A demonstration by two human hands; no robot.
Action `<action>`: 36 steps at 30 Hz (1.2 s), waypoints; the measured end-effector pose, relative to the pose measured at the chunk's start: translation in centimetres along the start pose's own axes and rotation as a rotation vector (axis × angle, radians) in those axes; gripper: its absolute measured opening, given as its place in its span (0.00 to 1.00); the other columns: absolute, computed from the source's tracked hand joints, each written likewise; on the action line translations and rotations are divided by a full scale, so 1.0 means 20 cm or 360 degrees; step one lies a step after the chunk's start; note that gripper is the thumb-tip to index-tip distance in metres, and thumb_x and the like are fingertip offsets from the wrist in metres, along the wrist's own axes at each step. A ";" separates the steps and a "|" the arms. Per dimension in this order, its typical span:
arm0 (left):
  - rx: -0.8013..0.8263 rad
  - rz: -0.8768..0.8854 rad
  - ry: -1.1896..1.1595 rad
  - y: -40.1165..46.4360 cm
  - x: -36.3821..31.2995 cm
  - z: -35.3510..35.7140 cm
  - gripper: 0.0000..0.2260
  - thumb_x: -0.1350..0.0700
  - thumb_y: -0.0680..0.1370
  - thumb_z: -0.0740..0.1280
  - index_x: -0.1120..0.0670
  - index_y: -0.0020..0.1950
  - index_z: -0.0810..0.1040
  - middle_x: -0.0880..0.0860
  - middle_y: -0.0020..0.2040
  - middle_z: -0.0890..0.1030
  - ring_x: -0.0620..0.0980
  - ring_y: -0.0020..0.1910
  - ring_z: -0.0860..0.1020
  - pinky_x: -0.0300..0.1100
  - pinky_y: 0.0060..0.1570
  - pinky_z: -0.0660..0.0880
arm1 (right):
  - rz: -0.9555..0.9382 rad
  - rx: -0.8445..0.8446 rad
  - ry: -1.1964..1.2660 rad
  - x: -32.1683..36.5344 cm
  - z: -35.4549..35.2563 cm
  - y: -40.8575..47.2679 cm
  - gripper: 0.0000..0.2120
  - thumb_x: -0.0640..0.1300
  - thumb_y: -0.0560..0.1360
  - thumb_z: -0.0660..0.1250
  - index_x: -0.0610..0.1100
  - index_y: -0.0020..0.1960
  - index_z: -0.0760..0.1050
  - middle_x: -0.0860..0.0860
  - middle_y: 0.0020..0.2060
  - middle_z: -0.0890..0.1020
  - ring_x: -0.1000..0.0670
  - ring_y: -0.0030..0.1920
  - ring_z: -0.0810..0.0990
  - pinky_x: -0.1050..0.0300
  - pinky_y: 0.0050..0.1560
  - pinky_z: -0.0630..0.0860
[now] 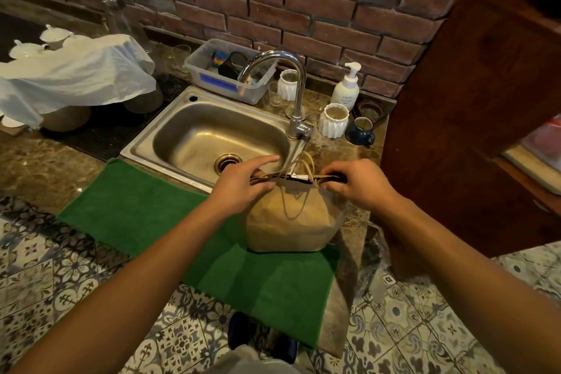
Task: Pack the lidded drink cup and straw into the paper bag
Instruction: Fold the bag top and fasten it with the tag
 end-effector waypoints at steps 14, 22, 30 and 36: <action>0.0092 0.0108 -0.0354 0.03 0.05 -0.03 0.20 0.61 0.78 0.70 0.38 0.62 0.79 0.36 0.56 0.82 0.40 0.60 0.79 0.45 0.65 0.75 | -0.0007 -0.0048 0.0021 -0.02 0.05 -0.05 0.14 0.48 0.79 0.69 0.58 0.63 0.80 0.56 0.53 0.87 0.50 0.53 0.85 0.43 0.54 0.81; 0.0142 -0.0066 -0.0648 0.04 0.10 -0.03 0.19 0.64 0.78 0.69 0.38 0.51 0.86 0.39 0.52 0.85 0.42 0.57 0.81 0.49 0.63 0.77 | 0.0023 0.0078 0.0244 -0.04 0.08 -0.06 0.25 0.39 0.78 0.70 0.61 0.69 0.76 0.57 0.64 0.83 0.52 0.63 0.81 0.44 0.63 0.78; 0.0172 -0.0104 -0.0815 0.00 0.11 0.00 0.15 0.68 0.76 0.69 0.48 0.48 0.88 0.46 0.54 0.86 0.44 0.60 0.82 0.50 0.66 0.76 | -0.0081 0.0097 0.0234 -0.01 0.10 -0.06 0.26 0.39 0.78 0.69 0.59 0.73 0.74 0.55 0.67 0.81 0.50 0.68 0.77 0.45 0.67 0.75; 0.0262 -0.0032 -0.0680 0.00 0.13 -0.03 0.18 0.65 0.77 0.68 0.42 0.45 0.87 0.44 0.60 0.83 0.43 0.64 0.78 0.54 0.67 0.74 | -0.0062 -0.0014 0.0180 0.02 0.11 -0.08 0.30 0.33 0.74 0.69 0.59 0.69 0.78 0.56 0.64 0.83 0.52 0.65 0.81 0.47 0.65 0.79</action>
Point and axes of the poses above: each hand's wrist, its own y-axis towards the middle knuckle, its own z-axis out of the palm, x = y × z, the point moved 5 cm from there along y, towards the middle knuckle
